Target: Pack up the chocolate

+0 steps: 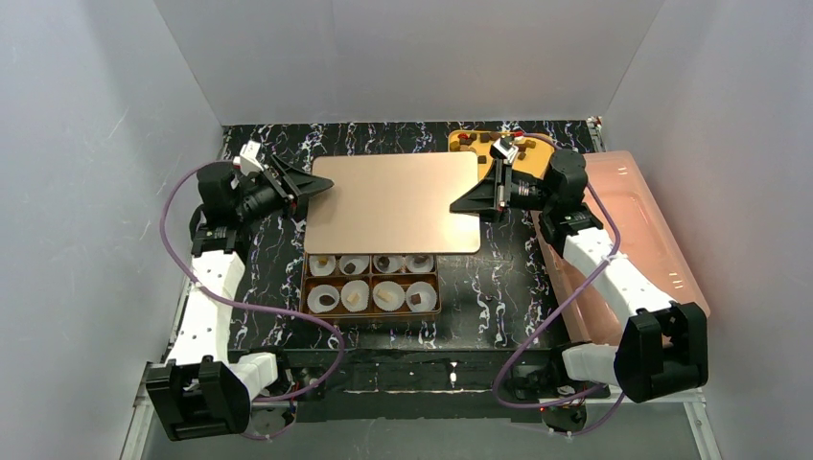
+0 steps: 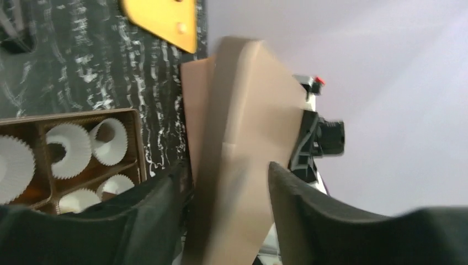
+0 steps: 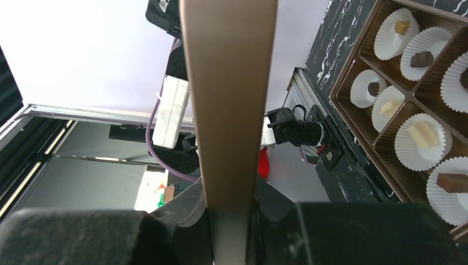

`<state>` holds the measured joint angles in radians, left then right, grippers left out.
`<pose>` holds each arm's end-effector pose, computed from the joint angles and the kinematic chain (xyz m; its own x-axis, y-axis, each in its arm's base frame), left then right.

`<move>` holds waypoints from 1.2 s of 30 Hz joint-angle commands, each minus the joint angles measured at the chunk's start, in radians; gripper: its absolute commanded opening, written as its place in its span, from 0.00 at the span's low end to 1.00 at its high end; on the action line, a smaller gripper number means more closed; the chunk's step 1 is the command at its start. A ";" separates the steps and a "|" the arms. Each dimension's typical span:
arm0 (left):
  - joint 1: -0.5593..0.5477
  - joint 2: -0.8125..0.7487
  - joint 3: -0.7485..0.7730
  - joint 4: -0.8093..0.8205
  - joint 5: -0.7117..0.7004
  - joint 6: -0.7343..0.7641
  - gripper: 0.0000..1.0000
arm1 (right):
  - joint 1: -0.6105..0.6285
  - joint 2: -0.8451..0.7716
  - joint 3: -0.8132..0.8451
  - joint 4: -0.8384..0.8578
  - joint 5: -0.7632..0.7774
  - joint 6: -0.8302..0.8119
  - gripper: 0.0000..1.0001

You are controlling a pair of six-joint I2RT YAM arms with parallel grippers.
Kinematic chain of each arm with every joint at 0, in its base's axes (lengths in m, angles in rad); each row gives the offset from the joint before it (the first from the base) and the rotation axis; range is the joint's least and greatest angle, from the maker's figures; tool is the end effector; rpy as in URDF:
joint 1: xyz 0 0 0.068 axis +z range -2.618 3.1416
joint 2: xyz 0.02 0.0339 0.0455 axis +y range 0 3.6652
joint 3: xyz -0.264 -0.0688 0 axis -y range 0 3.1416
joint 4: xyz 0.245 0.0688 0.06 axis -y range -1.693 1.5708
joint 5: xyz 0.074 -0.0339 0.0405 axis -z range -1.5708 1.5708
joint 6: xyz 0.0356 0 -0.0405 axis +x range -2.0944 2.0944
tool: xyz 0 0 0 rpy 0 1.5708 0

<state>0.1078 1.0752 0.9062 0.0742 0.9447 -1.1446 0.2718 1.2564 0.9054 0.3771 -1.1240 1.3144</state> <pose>0.2422 -0.0028 0.3547 -0.7118 -0.6137 -0.3417 0.2198 0.2675 -0.9382 0.2596 0.1057 0.3390 -0.9459 0.1703 -0.2763 -0.2740 0.0374 0.9610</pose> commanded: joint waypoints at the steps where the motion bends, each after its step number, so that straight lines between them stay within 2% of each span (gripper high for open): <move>1: -0.002 -0.017 0.162 -0.579 -0.239 0.420 0.62 | 0.008 0.012 0.034 0.121 0.038 0.048 0.07; 6: -0.003 -0.027 0.211 -0.824 -0.627 0.519 0.86 | 0.050 0.056 0.048 0.148 0.078 0.057 0.01; 7: -0.002 -0.035 0.220 -0.867 -0.764 0.525 0.89 | 0.069 0.070 0.052 0.160 0.098 0.062 0.01; 10: -0.002 -0.072 0.237 -0.948 -1.045 0.534 0.95 | 0.128 0.118 0.058 0.209 0.156 0.089 0.01; 13: 0.001 -0.080 0.258 -0.989 -1.173 0.539 0.97 | 0.193 0.190 0.070 0.297 0.226 0.143 0.01; 15: 0.004 -0.074 0.260 -1.004 -1.201 0.535 0.97 | 0.235 0.239 0.086 0.372 0.267 0.180 0.01; 18: 0.009 -0.068 0.244 -1.016 -1.225 0.519 0.94 | 0.290 0.298 0.112 0.383 0.328 0.163 0.01; 22: 0.029 -0.070 0.202 -0.995 -1.197 0.518 0.82 | 0.334 0.350 0.137 0.320 0.360 0.098 0.01; 28: 0.050 -0.050 0.139 -0.952 -1.155 0.509 0.54 | 0.373 0.414 0.070 0.370 0.364 0.089 0.01; 32: 0.062 -0.022 0.098 -0.924 -1.153 0.493 0.32 | 0.380 0.422 -0.003 0.410 0.374 0.087 0.01; 36: 0.077 0.005 0.054 -0.893 -1.148 0.473 0.19 | 0.380 0.419 -0.044 0.412 0.370 0.062 0.01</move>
<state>0.1692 1.0657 0.9943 -0.8448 -0.1967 -0.6506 0.6460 1.6890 0.8833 0.6712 -0.7502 1.4025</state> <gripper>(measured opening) 0.228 0.274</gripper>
